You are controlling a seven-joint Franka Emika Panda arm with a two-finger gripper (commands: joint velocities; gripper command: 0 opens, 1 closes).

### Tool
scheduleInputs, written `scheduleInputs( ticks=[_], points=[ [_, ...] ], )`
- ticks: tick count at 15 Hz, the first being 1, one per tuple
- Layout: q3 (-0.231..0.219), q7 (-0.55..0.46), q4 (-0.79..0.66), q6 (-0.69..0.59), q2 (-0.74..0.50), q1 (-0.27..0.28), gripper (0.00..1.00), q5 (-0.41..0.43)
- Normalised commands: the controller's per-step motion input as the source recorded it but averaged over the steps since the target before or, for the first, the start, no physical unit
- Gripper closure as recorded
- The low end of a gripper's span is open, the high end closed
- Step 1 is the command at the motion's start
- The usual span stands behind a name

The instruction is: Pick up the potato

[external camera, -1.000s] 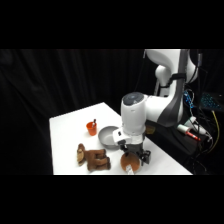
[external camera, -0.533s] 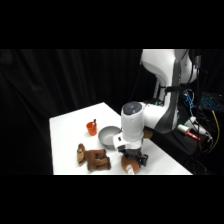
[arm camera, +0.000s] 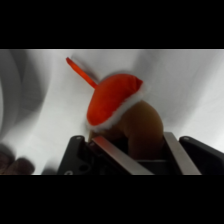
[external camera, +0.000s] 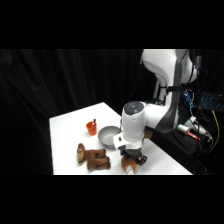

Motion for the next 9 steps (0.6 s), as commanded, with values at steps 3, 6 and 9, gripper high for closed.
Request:
scheduleInputs(
  ticks=[3,6,9],
  points=[
    [-0.168,0.23,-0.07,-0.23,-0.29,0.153,1.0,-0.193],
    [-0.107,0.21,-0.07,-0.35,-0.38,0.078,0.97,-0.141],
    [0.028,0.11,-0.04,-0.46,-0.42,-0.049,0.98,0.021]
  ],
)
